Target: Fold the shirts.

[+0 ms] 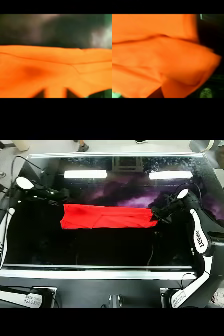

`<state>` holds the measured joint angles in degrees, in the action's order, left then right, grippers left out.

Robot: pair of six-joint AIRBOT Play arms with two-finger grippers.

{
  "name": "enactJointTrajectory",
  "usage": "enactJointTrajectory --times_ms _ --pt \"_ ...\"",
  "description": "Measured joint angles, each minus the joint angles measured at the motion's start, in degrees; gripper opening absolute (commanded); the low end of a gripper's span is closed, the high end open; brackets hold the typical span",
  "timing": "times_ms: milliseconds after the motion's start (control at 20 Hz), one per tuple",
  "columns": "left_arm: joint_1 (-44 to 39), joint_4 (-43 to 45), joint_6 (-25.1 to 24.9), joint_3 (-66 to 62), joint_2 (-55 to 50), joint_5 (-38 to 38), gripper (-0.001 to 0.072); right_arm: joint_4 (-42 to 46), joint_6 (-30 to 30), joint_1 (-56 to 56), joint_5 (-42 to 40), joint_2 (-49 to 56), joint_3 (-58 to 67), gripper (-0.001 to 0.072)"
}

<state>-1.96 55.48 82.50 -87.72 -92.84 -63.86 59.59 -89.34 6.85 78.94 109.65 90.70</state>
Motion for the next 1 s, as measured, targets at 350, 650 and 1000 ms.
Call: enactJointTrajectory --times_ms 350,650,1000 --pt "-14.91 -2.89 5.01 0.11 -7.26 7.32 0.0029 -3.82 3.39 -0.85 2.34 -13.77 1.22 0.0022" --pt "-29.29 -20.79 6.88 0.11 -16.98 16.33 0.0029 -4.85 3.98 -1.05 7.23 -29.9 1.33 0.0023" --pt "-32.11 -32.98 -2.08 -0.02 -17.27 21.64 0.0025 -6.97 3.69 -2.21 4.15 -34.84 1.31 0.0024"
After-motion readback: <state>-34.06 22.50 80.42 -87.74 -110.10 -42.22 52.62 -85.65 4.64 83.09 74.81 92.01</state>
